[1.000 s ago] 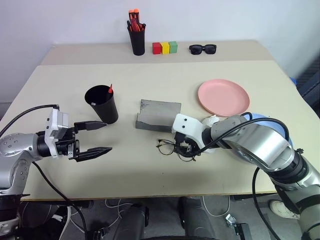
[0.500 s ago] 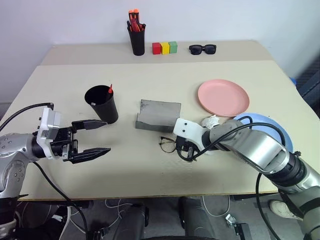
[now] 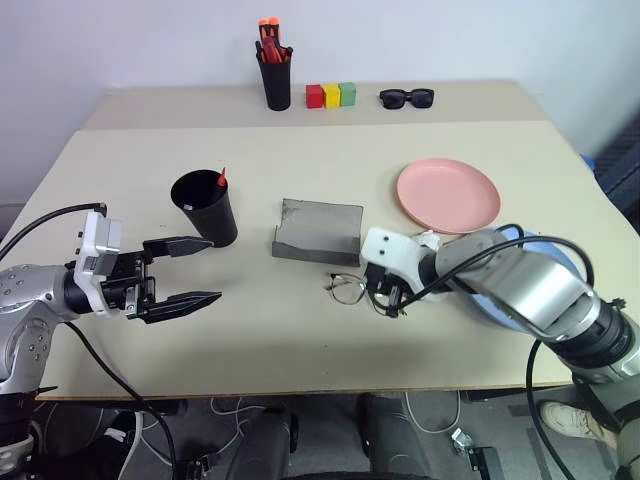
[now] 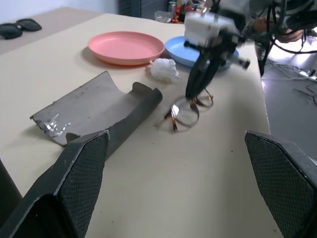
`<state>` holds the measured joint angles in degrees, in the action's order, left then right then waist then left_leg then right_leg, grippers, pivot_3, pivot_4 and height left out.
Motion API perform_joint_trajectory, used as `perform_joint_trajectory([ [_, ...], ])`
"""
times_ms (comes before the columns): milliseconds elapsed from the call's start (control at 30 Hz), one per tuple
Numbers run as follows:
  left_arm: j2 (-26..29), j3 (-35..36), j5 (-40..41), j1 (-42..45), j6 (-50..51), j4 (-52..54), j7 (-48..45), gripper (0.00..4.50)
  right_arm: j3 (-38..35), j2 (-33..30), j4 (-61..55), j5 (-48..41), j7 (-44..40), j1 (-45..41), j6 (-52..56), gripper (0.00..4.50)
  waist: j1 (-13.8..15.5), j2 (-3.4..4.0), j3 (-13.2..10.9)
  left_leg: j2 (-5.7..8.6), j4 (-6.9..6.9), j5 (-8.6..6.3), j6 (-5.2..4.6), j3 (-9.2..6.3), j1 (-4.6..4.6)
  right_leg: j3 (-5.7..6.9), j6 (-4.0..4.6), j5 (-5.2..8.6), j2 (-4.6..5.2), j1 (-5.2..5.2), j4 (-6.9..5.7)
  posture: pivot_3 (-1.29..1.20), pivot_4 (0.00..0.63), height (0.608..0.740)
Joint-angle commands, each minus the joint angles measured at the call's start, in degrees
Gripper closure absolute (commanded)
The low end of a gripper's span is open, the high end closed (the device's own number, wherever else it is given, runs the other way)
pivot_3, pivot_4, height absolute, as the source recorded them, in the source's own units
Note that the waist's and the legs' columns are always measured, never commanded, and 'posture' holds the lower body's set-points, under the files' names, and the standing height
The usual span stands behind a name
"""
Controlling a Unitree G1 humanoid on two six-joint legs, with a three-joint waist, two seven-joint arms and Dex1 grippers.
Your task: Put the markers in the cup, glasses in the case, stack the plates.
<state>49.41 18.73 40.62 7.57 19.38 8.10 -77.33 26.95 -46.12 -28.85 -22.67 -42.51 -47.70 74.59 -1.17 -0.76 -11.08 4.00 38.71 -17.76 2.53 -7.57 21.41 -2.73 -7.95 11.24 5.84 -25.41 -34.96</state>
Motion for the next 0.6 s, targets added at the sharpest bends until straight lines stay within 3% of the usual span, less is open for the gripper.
perform_joint_trajectory([
  [33, 0.3, 0.9, 0.8, 0.8, 0.0, 1.3, 0.6, 0.0, -6.5, 0.2, 0.1, -2.6, -2.4, -3.6, -0.8, 4.47, 0.0, 0.0, 0.0, -0.02, -0.03, 0.0, 0.0, 0.0, -0.01, 0.0, 0.0, 0.0, -0.01, 0.0, 0.0, 0.0, 0.15, 0.74],
  [200, -0.1, 0.5, 0.9, 2.3, 0.6, 1.2, 1.9, 0.0, -8.6, 2.8, 8.5, 0.9, -0.7, -5.6, -7.4, 4.47, 0.1, -0.03, 0.0, 0.0, -0.15, 0.0, 0.0, 0.01, 0.0, 0.0, 0.0, 0.0, 0.01, 0.0, 0.1, 0.0, 0.15, 0.74],
  [333, -0.5, 0.0, 0.1, 3.7, 0.3, -0.1, 2.6, 0.0, -5.7, 9.1, 20.0, 7.5, 3.4, -8.2, -17.3, 4.47, 0.0, -0.02, 0.0, 0.0, -0.17, 0.01, 0.02, 0.04, -0.01, -0.01, 0.01, -0.01, 0.01, -0.03, 0.09, 0.0, 0.15, 0.74],
  [600, -0.2, -0.1, -0.2, 4.9, 0.1, -1.2, 2.8, 0.0, -3.6, 22.0, 28.4, 11.8, 4.4, -9.4, -25.4, 4.47, -0.9, -0.02, 0.0, -0.02, -0.6, 0.14, 0.24, 0.07, 0.08, -0.03, 0.09, -0.04, 0.02, -0.46, 0.02, 0.0, 0.15, 0.74],
])
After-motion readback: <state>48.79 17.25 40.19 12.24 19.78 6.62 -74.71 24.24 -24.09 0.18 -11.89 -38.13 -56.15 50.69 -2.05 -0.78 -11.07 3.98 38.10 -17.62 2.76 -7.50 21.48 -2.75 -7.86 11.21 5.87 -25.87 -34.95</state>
